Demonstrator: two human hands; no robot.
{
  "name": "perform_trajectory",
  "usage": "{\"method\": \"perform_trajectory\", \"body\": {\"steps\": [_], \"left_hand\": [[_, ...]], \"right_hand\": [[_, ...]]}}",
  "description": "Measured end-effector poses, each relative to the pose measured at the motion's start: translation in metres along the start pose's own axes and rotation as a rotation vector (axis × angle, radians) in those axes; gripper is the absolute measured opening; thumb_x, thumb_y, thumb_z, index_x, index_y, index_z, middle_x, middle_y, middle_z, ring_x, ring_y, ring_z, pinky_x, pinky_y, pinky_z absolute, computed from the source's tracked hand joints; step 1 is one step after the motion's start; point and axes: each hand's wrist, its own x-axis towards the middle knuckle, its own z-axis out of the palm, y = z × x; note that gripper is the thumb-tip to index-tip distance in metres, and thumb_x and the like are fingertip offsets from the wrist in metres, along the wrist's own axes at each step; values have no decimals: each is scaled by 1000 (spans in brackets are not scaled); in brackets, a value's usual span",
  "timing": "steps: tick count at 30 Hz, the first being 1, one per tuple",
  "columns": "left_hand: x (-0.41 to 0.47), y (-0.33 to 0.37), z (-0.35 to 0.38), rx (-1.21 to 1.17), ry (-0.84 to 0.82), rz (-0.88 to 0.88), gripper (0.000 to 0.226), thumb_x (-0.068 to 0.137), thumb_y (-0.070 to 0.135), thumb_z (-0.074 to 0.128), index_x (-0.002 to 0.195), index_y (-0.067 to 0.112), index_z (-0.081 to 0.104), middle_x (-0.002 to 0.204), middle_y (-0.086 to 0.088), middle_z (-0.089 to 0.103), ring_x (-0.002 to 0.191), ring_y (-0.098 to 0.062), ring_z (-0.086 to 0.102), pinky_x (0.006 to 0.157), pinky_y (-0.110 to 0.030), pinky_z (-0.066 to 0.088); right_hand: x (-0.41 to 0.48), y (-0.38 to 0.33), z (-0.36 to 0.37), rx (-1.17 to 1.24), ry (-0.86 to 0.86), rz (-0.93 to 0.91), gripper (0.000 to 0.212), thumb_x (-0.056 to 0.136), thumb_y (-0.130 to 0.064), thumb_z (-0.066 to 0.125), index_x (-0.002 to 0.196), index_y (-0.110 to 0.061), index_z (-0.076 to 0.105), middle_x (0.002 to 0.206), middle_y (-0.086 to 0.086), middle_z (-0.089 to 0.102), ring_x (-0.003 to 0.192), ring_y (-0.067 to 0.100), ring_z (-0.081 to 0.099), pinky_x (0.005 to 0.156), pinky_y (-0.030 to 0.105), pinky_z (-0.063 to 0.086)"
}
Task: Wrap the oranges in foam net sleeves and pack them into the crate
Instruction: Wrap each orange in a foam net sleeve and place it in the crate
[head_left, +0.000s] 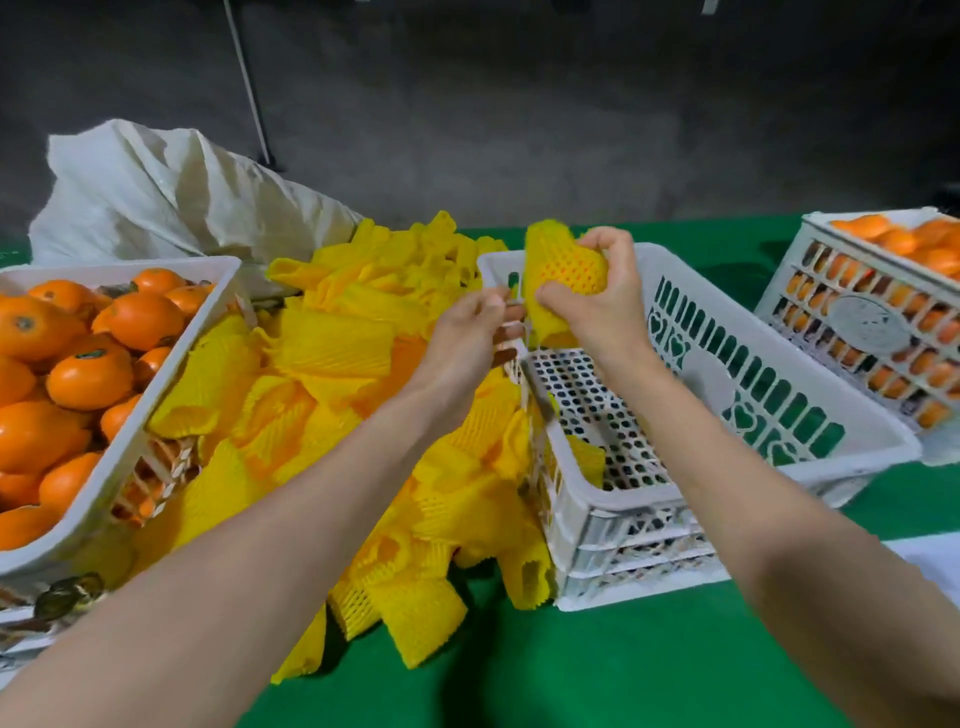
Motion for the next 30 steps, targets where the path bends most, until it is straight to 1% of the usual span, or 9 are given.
{"method": "perform_trajectory", "body": {"steps": [3, 7, 11, 15, 17, 21, 23, 26, 30], "left_hand": [[7, -19, 15, 170, -61, 30, 16, 101, 4, 39, 110, 10, 51, 103, -11, 59, 89, -21, 58, 80, -30, 49], [13, -33, 35, 380, -184, 14, 24, 98, -5, 41, 118, -2, 52, 96, -12, 57, 86, -23, 59, 78, -32, 54], [21, -41, 34, 453, -203, -75, 29, 93, -14, 45, 120, -7, 52, 87, -13, 60, 85, -30, 66, 74, -26, 57], [21, -39, 29, 403, -214, -100, 35, 86, -14, 57, 119, -6, 52, 81, -10, 60, 69, -16, 65, 67, -17, 55], [19, -40, 29, 413, -211, -82, 33, 87, -12, 56, 119, -6, 52, 84, -10, 62, 71, -17, 66, 73, -19, 55], [13, -45, 31, 435, -173, -27, 25, 98, -4, 43, 120, -5, 52, 100, -15, 60, 86, -20, 64, 79, -20, 52], [6, -46, 30, 435, -167, 20, 24, 98, -2, 43, 118, -2, 55, 106, -12, 60, 94, -18, 63, 82, -18, 51], [-7, -43, 20, 368, -133, 55, 20, 96, -2, 49, 108, 7, 61, 105, -7, 62, 96, -16, 61, 80, -16, 53], [-14, -27, -17, 360, -14, 21, 18, 95, 0, 51, 97, 15, 61, 95, -4, 64, 88, -17, 62, 73, -24, 52]], "right_hand": [[31, 32, -33, -370, -160, 201, 49, 66, -21, 72, 105, -29, 43, 90, -11, 48, 73, 12, 55, 58, 40, 55], [42, 78, -48, -1245, -998, 445, 75, 69, -25, 77, 133, -17, 39, 128, 5, 48, 102, 22, 55, 78, 35, 53], [18, 116, -40, -1418, -1403, 636, 77, 78, -29, 72, 142, -9, 34, 146, 11, 36, 125, 31, 44, 91, 38, 48], [11, 124, -33, -1400, -1447, 573, 74, 89, -32, 61, 148, -10, 22, 152, 11, 27, 130, 30, 40, 72, 26, 48], [11, 126, -32, -1367, -1451, 607, 80, 85, -38, 65, 147, -11, 22, 150, 13, 30, 111, 30, 55, 54, 24, 53], [6, 127, -28, -1341, -1561, 820, 74, 87, -39, 63, 141, -3, 28, 146, 28, 30, 78, 30, 66, 60, 33, 58], [8, 126, -27, -1376, -1591, 755, 64, 92, -34, 58, 142, -6, 31, 150, 21, 27, 100, 29, 63, 73, 35, 58], [11, 123, -31, -1351, -1508, 658, 64, 87, -28, 66, 141, -12, 37, 149, 14, 34, 97, 27, 60, 56, 30, 57], [15, 112, -27, -1419, -1369, 377, 43, 84, -26, 68, 121, -6, 58, 121, 9, 60, 101, 23, 60, 77, 33, 54]]}}
